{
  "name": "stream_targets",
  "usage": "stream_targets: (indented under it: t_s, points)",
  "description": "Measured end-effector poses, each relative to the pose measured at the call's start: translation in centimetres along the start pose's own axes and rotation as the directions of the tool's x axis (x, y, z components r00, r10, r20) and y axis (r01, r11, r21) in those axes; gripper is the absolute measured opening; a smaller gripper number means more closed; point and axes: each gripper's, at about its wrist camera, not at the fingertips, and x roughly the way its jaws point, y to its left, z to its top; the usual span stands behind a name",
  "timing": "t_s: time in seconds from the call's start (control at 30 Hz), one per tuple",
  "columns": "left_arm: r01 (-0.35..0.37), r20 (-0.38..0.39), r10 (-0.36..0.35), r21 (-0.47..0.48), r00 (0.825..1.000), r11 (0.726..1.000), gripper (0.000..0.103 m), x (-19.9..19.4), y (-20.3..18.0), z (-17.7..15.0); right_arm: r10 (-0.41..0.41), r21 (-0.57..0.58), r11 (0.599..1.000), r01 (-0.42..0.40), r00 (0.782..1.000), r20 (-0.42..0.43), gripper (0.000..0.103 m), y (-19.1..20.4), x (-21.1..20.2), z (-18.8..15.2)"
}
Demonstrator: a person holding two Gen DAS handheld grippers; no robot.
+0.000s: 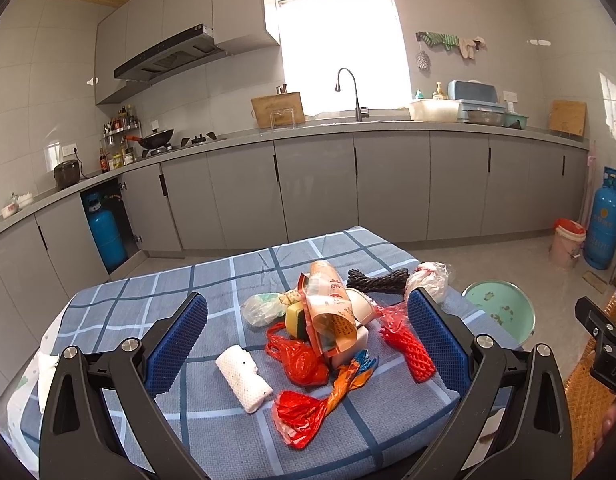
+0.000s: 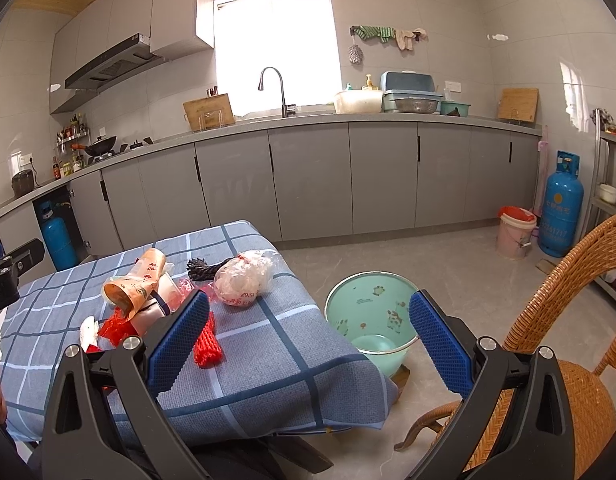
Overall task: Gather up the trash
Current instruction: 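Grasp the white mesh foam sleeve with the left gripper while the right grasps the clear plastic bag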
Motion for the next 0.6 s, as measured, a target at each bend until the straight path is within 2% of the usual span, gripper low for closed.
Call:
stream_targets:
  t_s: [0.07, 0.2, 0.4, 0.6]
  points:
    - [-0.014, -0.003, 0.014, 0.003, 1.0, 1.0, 0.099, 0.4, 0.2, 0.0, -0.003, -0.003, 1.0, 0.003, 1.0, -0.004, 0.098, 0.0, 0.4, 0.0]
    - [-0.089, -0.034, 0.088, -0.008, 0.995, 0.996, 0.099, 2.4, 2.1, -0.6, -0.007, -0.015, 1.0, 0.007, 1.0, -0.022, 0.098, 0.4, 1.9, -0.2]
    - [-0.253, -0.112, 0.246, -0.05, 0.963, 0.966, 0.099, 6.4, 7.8, -2.3, -0.004, -0.049, 0.999, 0.001, 0.999, -0.052, 0.098, 1.7, 4.6, -0.4]
    - [-0.311, -0.218, 0.289, -0.069, 0.932, 0.948, 0.099, 10.1, 11.7, -4.4, 0.011, -0.066, 0.998, -0.018, 0.994, -0.108, 0.098, 3.3, 8.1, 0.1]
